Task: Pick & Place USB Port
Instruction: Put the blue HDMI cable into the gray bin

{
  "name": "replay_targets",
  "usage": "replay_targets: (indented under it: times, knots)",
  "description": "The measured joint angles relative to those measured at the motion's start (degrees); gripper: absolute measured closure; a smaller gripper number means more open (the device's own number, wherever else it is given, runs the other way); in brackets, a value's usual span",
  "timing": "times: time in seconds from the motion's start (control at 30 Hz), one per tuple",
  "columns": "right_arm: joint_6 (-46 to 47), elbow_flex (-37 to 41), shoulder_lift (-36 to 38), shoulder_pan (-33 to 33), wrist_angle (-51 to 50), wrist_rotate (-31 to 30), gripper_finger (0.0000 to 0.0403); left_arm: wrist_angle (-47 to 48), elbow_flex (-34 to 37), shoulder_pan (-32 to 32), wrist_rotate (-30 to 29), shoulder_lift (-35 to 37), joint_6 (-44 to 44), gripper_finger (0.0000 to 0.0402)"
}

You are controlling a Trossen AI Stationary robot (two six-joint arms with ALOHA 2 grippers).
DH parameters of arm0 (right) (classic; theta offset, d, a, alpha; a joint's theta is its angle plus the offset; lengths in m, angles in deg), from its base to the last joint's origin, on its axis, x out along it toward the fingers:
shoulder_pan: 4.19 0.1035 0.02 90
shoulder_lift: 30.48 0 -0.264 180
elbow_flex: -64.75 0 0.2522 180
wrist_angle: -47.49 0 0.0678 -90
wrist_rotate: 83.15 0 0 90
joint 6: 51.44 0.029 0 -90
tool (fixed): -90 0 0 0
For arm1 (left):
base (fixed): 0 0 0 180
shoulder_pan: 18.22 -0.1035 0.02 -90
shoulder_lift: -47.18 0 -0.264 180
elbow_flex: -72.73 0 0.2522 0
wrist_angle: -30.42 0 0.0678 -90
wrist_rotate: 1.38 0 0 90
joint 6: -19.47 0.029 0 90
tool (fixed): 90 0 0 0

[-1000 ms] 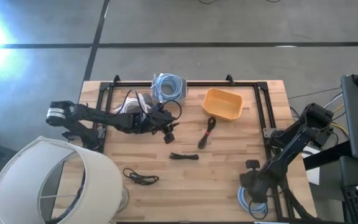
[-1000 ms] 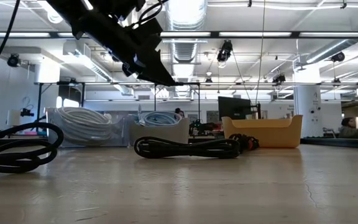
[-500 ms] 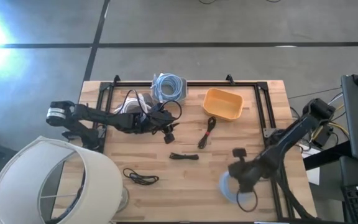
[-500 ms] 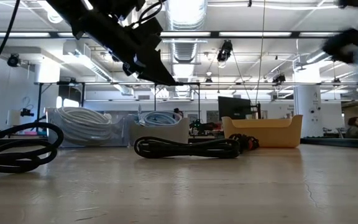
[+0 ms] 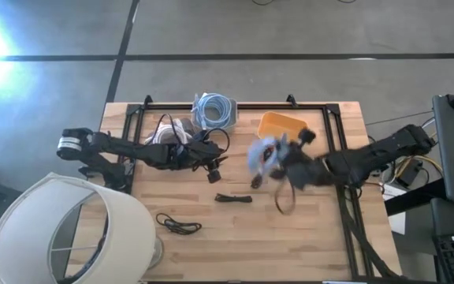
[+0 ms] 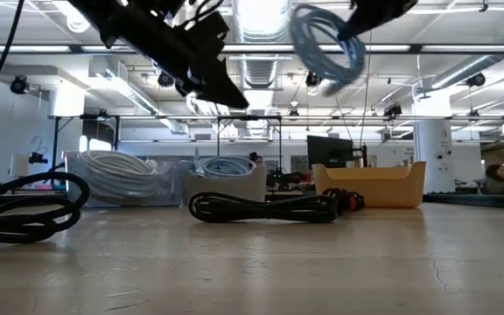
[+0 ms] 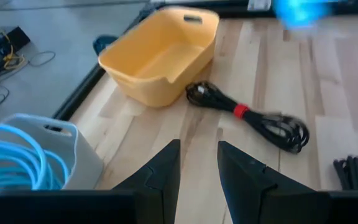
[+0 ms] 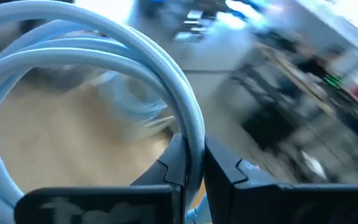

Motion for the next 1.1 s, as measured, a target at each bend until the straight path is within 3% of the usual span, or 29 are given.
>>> replay_targets:
  times: [0.3, 0.5, 0.57, 0.93, 1.1]
  knots:
    - [-12.2, -1.7, -8.6, -19.6, 24.8, 1.4, 0.0378, 0.9, -0.1, 0.1, -0.3, 1.8, 1.4, 0.0291]
    - [-14.9, -2.3, -18.7, -29.5, 42.9, 19.8, 0.0378, 4.0, -0.1, 0.1, -12.3, 1.9, 1.2, 0.0291]
    - [-15.3, -3.5, -22.4, -31.7, 47.2, 23.2, 0.0378, 5.0, -0.1, 0.1, -16.6, 1.9, 1.2, 0.0291]
    - [-11.1, -16.7, -39.5, -36.0, 42.8, 25.7, 0.0372, 6.4, 0.0, 0.1, -18.8, 2.0, 1.2, 0.0291]
    - [-10.7, -23.2, -45.1, -36.5, 34.1, 25.5, 0.0359, 7.9, 0.0, 0.1, -18.8, 2.0, 1.0, 0.0291]
